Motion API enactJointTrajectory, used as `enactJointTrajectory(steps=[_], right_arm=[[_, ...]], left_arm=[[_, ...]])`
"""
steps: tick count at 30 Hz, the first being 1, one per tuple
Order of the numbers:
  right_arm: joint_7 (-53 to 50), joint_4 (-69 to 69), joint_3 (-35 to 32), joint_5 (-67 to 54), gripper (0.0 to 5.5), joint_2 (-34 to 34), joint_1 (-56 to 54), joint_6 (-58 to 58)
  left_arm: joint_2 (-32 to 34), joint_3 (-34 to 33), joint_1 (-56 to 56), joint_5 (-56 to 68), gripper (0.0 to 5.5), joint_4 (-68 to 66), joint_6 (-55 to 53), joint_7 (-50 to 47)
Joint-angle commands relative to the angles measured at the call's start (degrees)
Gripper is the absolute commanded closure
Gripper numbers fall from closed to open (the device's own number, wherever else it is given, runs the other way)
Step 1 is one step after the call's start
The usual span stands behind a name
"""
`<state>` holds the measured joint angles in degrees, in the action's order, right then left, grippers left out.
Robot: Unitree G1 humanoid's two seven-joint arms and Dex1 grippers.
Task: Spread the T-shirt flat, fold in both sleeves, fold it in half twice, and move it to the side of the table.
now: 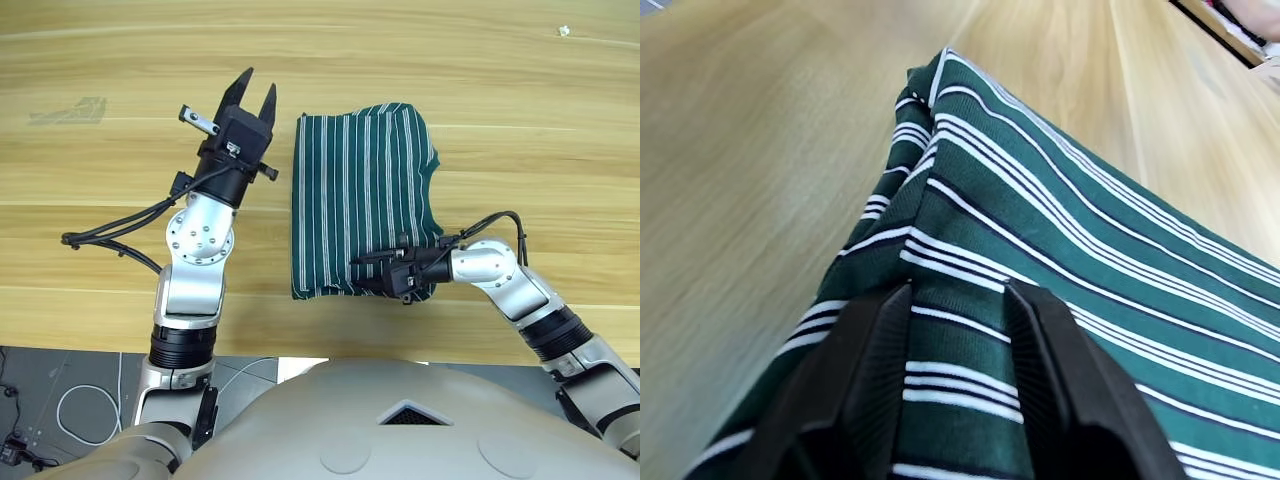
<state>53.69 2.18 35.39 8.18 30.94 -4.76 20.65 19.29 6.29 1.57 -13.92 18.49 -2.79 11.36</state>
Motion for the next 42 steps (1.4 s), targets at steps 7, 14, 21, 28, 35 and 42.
enactJointTrajectory(steps=[7, 14, 21, 28, 35, 42], right_arm=[[0.3, -24.4, -16.8, -33.2, 3.79, 2.2, 4.4, -20.6], [-3.9, -14.8, -32.1, -20.8, 3.79, 5.5, 8.8, 1.7], [-9.4, 6.6, -36.3, 2.9, 3.06, 12.6, 14.0, 40.6], [-16.6, 22.3, -31.1, 20.3, 2.88, 14.9, 11.9, 55.4], [-19.4, 25.1, -22.9, 22.9, 2.88, 14.1, 8.9, 54.2], [-19.8, 25.8, -14.3, 22.3, 2.88, 11.5, 1.7, 52.4]], left_arm=[[3.3, -4.1, 2.1, 0.5, 4.17, 1.6, -0.4, 2.1], [15.9, -8.3, 16.1, 0.1, 4.17, 6.5, 16.2, 10.7], [28.8, -6.4, 24.0, -20.7, 3.51, -1.2, 36.4, 8.0], [32.0, -1.1, 25.1, -33.7, 3.34, -7.5, 45.1, 3.8], [32.4, 4.7, 22.3, -38.3, 3.34, -11.1, 48.4, 2.1], [32.6, 10.3, 18.2, -39.7, 3.34, -11.5, 50.1, 3.0]])
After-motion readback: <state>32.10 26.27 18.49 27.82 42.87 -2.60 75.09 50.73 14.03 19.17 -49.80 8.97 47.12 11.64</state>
